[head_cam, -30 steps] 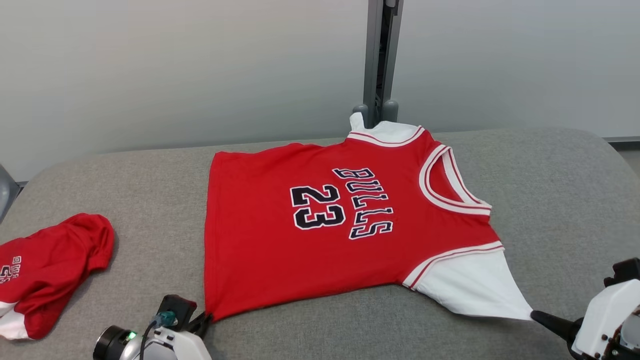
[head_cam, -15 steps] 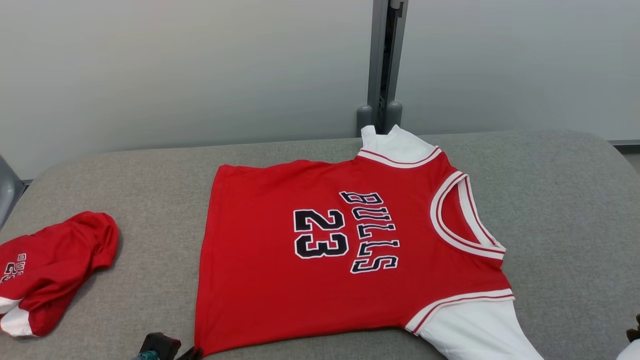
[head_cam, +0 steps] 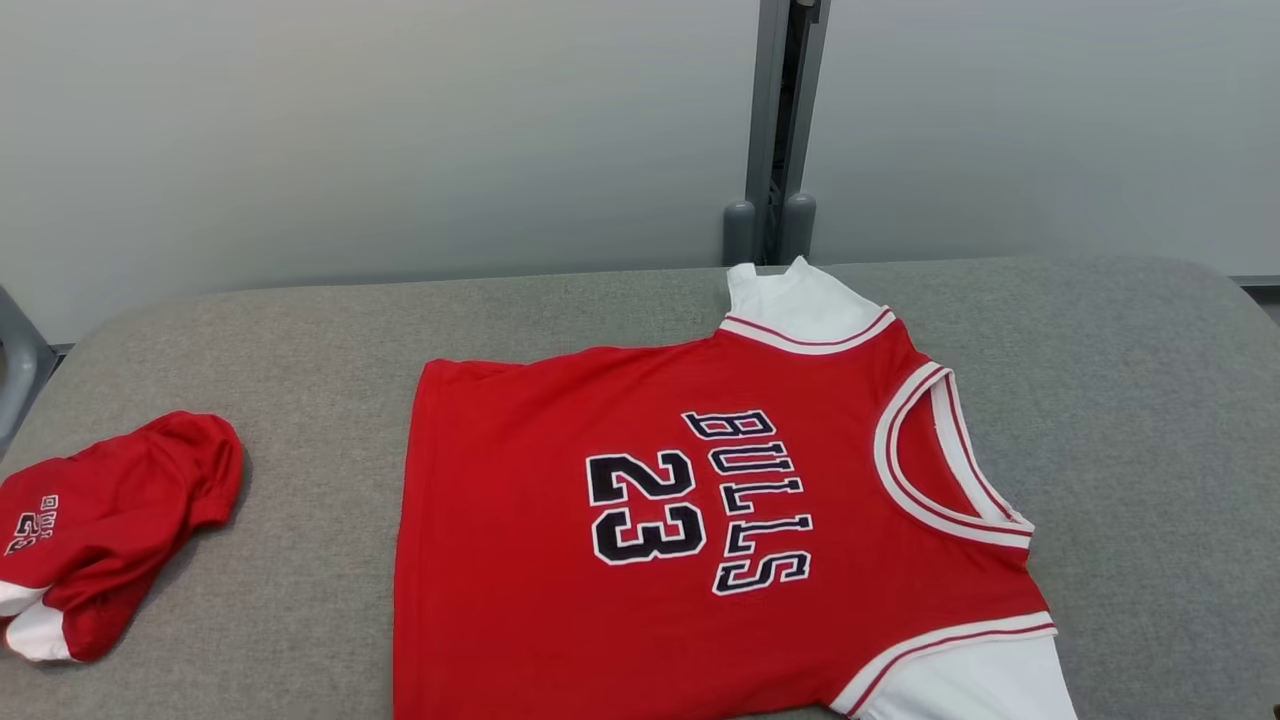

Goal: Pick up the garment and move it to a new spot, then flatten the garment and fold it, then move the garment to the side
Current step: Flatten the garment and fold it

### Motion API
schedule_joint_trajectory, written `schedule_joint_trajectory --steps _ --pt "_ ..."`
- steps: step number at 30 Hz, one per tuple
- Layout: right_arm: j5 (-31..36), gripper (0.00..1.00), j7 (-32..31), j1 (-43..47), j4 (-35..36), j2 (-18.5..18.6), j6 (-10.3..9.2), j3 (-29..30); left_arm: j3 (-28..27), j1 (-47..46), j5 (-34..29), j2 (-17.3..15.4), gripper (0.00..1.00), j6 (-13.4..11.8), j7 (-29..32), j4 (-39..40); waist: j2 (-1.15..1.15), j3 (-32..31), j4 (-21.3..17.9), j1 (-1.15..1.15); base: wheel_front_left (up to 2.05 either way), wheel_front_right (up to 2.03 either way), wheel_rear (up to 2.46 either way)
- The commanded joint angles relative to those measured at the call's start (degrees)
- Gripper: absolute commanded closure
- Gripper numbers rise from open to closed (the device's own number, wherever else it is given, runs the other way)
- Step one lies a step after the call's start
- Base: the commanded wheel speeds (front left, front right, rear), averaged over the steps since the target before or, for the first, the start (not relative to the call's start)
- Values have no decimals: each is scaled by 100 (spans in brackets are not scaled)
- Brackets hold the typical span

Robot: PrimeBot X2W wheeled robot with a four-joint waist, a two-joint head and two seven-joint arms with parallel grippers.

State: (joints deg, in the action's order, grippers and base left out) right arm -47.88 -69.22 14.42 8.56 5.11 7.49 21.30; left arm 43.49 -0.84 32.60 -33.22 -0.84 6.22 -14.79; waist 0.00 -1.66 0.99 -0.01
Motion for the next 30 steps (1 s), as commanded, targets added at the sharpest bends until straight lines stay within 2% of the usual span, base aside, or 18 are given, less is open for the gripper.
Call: schedule_joint_trajectory --steps 1,6,8,12,15,18,25,26,27,30 --pt "33 100 -93 70 76 -20 0 54 10 137 63 -140 100 -35 122 173 0 5 4 1 0 0 0" --pt "80 100 -389 240 292 -96 0 152 77 422 195 -510 100 -90 645 872 0 22 29 1 0 0 0" --pt "98 100 -430 248 329 -133 0 205 30 503 241 -591 100 -189 730 1114 0 27 25 1 0 0 0" --pt "61 100 -332 136 376 -169 0 197 -70 485 361 -553 100 -279 715 1305 0 45 9 1 0 0 0" --pt "-20 100 -209 8 389 -192 0 154 -157 468 549 -540 100 -249 754 1396 0 52 -11 1 0 0 0" --pt "-86 100 -54 -165 362 -199 0 151 -357 505 1063 -453 100 -155 850 1517 0 51 -17 1 0 0 0" --pt "-213 100 364 -878 91 -210 0 342 -949 349 2112 -405 100 -203 1143 1811 0 50 -29 1 0 0 0" --pt "-213 100 364 -878 91 -210 0 342 -949 349 2112 -405 100 -203 1143 1811 0 50 -29 1 0 0 0" --pt "-149 100 439 -1051 6 -213 0 313 -1074 335 2392 -333 100 -218 1216 1890 0 75 -35 1 0 0 0" --pt "-45 100 563 -1331 -156 -211 0 288 -1242 260 2720 -250 100 -278 1308 1977 0 125 -27 1 0 0 0"
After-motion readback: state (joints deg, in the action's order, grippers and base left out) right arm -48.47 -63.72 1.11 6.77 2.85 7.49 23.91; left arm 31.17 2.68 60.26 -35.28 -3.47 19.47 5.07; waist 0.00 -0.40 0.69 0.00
